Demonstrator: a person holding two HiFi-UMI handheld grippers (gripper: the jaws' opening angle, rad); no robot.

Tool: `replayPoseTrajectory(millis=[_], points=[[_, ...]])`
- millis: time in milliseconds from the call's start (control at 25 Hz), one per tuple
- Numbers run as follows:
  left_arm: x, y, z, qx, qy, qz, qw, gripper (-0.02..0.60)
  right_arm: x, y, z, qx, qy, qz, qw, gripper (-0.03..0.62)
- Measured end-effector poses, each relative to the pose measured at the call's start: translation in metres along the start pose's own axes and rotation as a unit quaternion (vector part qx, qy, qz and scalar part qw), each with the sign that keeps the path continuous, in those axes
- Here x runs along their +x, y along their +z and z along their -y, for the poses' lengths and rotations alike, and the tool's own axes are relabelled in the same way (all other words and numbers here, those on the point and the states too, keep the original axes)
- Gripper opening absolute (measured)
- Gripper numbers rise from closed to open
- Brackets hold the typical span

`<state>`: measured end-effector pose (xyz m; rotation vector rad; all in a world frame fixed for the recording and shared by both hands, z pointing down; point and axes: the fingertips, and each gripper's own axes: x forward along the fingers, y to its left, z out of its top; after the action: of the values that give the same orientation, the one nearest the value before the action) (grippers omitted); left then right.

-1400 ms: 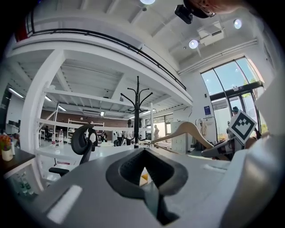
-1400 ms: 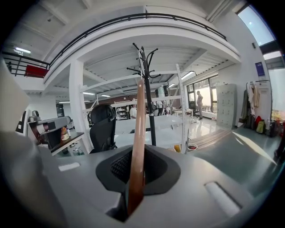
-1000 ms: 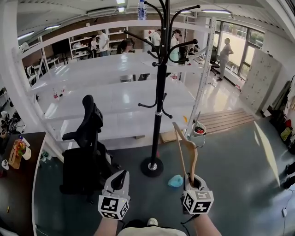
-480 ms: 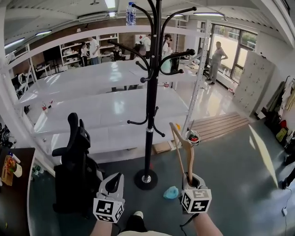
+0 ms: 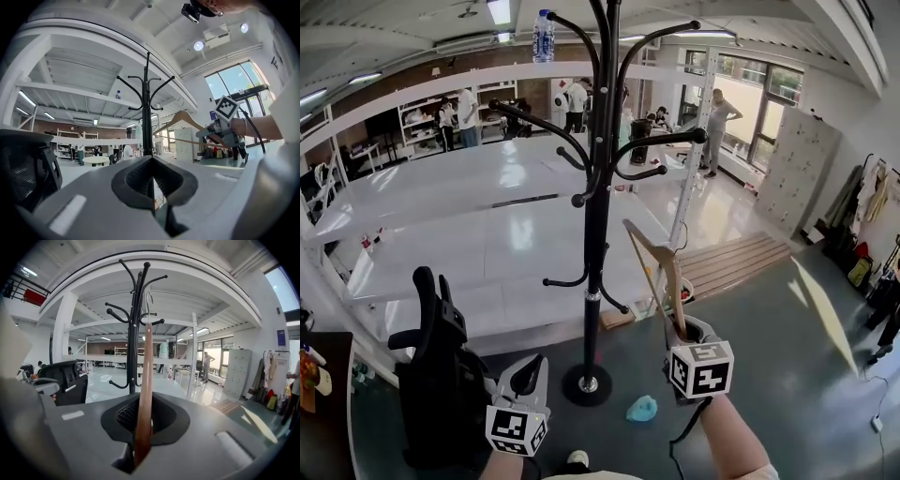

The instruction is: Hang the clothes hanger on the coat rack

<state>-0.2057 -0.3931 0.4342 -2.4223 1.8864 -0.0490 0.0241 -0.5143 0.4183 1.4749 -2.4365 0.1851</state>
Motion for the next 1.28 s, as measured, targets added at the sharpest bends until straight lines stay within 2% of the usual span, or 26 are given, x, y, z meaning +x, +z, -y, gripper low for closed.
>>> replayPoseTrajectory(millis=[200,400,600,880,1280], points=[[0.017,-0.006,-0.015,-0.001,-0.003,-0.004,1.0,0.0,0.033,0.059,0.008,-0.001,0.01,0.008,1.0,0.048],[0.029,-0.02,-0.027,-0.008,-0.002,-0.015,0.9998,0.0,0.069,0.086,0.012,-0.007,0.025,-0.009,1.0,0.048],[0.035,-0.028,-0.043,-0.014,0.008,-0.026,0.9995,0.0,0.106,0.087,0.009,-0.013,0.034,-0.037,0.999,0.048],[0.038,-0.045,-0.055,-0.021,0.016,-0.042,0.9988,0.0,0.142,0.067,-0.001,-0.009,0.044,-0.07,0.997,0.048],[0.035,-0.054,-0.064,-0.03,0.029,-0.047,0.998,0.0,0.153,0.053,-0.01,0.006,0.043,-0.058,0.997,0.052]])
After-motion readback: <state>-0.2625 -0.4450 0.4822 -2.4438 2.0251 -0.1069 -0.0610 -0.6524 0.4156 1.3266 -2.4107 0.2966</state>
